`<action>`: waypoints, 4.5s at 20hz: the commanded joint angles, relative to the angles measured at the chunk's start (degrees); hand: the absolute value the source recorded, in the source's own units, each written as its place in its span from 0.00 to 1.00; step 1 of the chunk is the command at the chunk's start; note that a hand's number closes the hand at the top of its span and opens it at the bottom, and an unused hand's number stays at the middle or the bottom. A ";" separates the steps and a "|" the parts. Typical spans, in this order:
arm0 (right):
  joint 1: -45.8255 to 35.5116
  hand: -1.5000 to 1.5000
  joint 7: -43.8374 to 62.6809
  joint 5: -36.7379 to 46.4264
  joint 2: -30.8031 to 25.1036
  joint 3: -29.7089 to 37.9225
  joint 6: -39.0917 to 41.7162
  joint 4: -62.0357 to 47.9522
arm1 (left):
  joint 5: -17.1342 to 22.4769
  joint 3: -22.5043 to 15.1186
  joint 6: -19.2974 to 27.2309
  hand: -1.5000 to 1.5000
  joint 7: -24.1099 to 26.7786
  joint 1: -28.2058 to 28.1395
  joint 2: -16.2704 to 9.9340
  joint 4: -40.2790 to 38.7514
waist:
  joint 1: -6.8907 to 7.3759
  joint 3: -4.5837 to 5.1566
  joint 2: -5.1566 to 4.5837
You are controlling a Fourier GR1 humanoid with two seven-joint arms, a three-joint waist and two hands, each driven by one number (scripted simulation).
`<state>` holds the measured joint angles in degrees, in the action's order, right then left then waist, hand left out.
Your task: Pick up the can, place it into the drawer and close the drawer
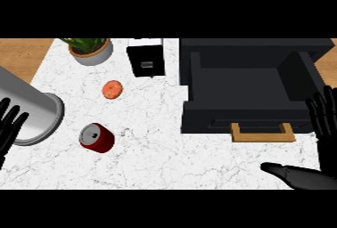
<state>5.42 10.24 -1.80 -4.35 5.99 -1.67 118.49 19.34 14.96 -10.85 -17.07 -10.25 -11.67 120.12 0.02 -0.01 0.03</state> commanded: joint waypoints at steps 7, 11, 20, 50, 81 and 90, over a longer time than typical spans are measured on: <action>2.22 0.00 -4.25 -0.78 -0.02 2.31 2.61 -2.09 | -9.12 -5.37 -1.27 0.00 5.10 -0.16 5.46 -8.27 | -0.06 0.01 -0.02; 3.29 0.00 -3.74 -3.43 -0.75 4.32 4.66 0.34 | -12.02 -6.73 -0.19 0.00 5.77 -0.93 7.21 -8.35 | -0.05 0.01 0.01; 5.09 0.00 0.35 -4.56 -0.92 6.31 4.79 5.82 | -20.47 -6.82 3.05 0.00 18.78 2.25 9.08 -24.76 | -0.24 0.02 -0.01; 0.65 0.00 4.98 -7.31 -2.00 12.86 7.44 6.27 | -19.77 -0.65 4.38 0.00 46.95 19.50 4.12 -75.54 | -0.19 0.02 -0.03; 1.00 0.00 3.28 -5.40 -0.73 12.58 8.94 7.37 | -17.63 0.24 3.41 1.00 57.13 40.85 7.23 -97.74 | -0.55 0.03 -0.11; -0.53 0.00 5.15 -3.68 -0.90 12.84 7.00 8.52 | -15.45 -0.97 9.53 1.00 45.40 48.38 10.66 -89.82 | 0.03 -0.03 0.18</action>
<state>4.94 15.85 -5.04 -5.03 17.82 5.36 127.63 3.65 15.79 -3.41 34.49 36.58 -2.72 24.84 -0.41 0.02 -0.02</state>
